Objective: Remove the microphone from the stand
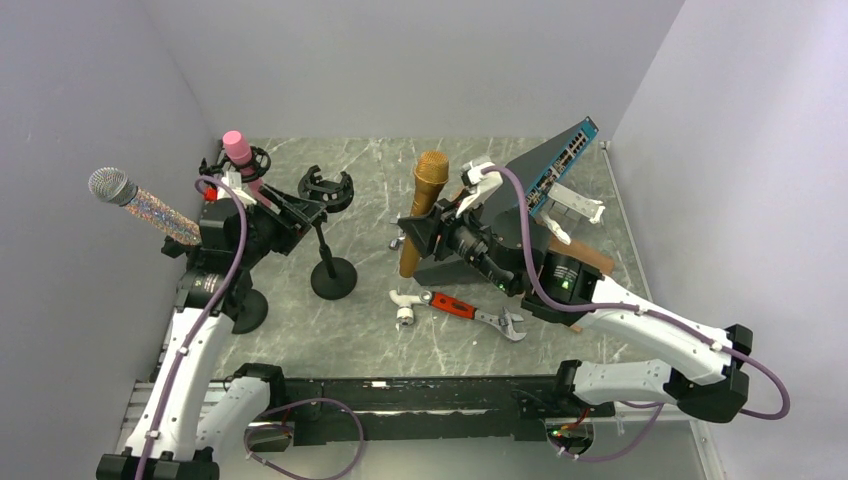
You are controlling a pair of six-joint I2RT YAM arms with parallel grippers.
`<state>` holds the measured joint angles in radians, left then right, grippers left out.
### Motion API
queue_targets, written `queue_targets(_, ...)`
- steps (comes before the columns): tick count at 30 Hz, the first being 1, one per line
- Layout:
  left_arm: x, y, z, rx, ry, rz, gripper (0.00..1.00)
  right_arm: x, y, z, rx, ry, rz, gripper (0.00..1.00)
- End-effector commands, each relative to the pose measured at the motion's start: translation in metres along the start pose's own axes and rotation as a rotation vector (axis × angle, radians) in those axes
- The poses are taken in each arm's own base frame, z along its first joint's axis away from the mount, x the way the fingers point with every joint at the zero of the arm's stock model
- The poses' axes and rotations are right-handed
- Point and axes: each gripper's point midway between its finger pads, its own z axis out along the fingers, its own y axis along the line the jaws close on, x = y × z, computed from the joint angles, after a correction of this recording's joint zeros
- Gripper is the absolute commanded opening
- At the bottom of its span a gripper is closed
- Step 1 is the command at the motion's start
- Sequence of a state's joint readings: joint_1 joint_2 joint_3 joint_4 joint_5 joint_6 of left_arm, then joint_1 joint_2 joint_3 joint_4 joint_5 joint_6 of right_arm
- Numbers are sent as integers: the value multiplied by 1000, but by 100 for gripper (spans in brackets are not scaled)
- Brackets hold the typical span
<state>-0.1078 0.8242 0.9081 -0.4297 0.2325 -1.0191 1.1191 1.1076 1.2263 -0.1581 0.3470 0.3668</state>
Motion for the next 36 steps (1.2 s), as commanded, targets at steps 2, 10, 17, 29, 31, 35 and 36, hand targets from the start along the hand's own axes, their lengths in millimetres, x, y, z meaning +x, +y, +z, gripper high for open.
queue_targets(2,-18,-12,-9,41,-106,-71,66,-23,9,-9,-42,-83,47,0)
queue_targets(10,-19,-6,-5,18,-113,-75,58,-19,14,-2,-60,-74,45,0)
queue_targets(17,-7,5,5,3,-64,-92,59,-17,14,1,-60,-68,42,0)
queue_targets(29,16,37,14,-56,3,-86,45,-15,9,-1,-43,-76,40,0)
queue_targets(31,23,49,16,-80,16,-80,42,-14,8,-1,-39,-76,39,0)
queue_targets(35,28,77,18,-155,4,-21,34,-12,7,0,-36,-73,38,0)
queue_targets(36,29,85,18,-174,1,-11,34,-11,7,1,-36,-72,38,0)
